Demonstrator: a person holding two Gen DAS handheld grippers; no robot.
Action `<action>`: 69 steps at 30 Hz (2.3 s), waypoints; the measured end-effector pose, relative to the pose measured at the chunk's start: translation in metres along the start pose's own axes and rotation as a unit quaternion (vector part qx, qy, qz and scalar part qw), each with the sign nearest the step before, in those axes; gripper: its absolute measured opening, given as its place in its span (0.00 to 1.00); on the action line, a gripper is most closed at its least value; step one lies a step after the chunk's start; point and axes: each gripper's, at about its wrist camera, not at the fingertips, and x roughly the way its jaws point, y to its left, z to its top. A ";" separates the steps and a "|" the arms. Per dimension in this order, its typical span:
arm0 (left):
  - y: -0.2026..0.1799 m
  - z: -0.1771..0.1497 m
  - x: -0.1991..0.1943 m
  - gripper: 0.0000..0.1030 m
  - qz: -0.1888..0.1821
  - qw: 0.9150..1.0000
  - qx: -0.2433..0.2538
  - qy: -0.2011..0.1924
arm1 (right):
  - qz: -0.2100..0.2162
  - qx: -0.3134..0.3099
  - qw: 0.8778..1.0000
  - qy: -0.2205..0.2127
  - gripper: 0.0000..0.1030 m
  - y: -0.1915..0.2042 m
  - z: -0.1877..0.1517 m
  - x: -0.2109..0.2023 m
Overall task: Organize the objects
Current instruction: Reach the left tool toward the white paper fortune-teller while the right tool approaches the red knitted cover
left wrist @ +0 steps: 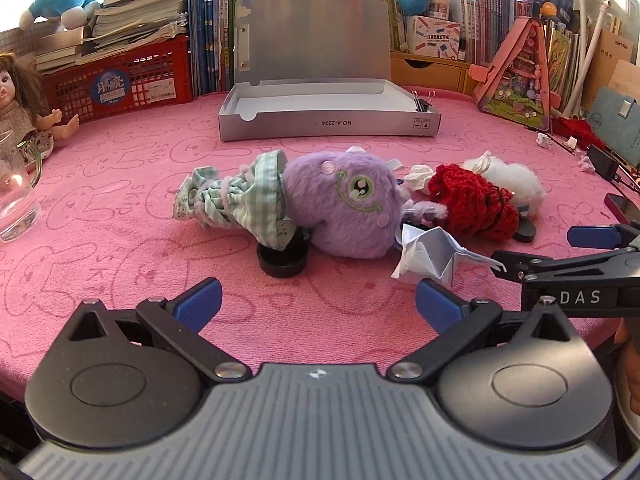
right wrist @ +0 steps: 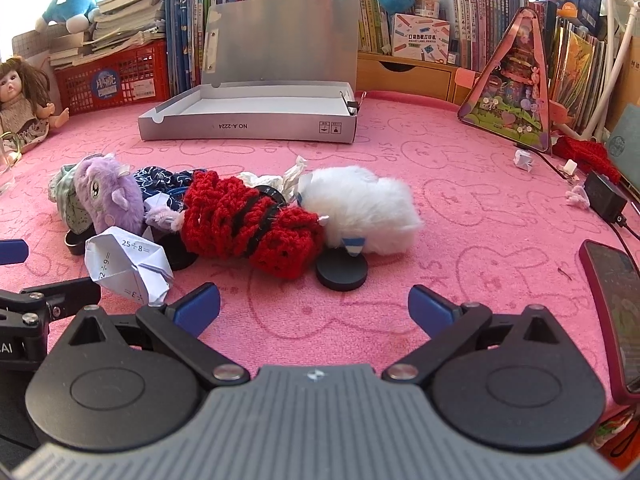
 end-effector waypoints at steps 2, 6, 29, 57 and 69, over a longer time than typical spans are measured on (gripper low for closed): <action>-0.006 0.001 -0.001 1.00 -0.006 1.000 0.008 -0.004 | -0.004 0.003 1.000 -0.005 0.99 -0.005 0.003 -0.003; -0.012 0.003 -0.007 1.00 -0.022 1.000 0.013 -0.016 | 0.000 0.004 1.000 -0.013 0.97 -0.013 0.004 -0.008; 0.016 0.010 0.007 1.00 0.041 0.999 -0.028 0.016 | 0.018 -0.004 0.999 -0.027 0.94 -0.012 0.002 -0.012; -0.028 0.003 -0.017 0.96 -0.077 0.993 0.064 -0.059 | 0.013 -0.002 0.999 -0.031 0.94 -0.022 -0.005 -0.016; -0.048 0.007 0.016 0.67 -0.100 0.994 0.040 -0.015 | 0.012 0.013 1.000 -0.025 0.87 -0.032 -0.006 -0.018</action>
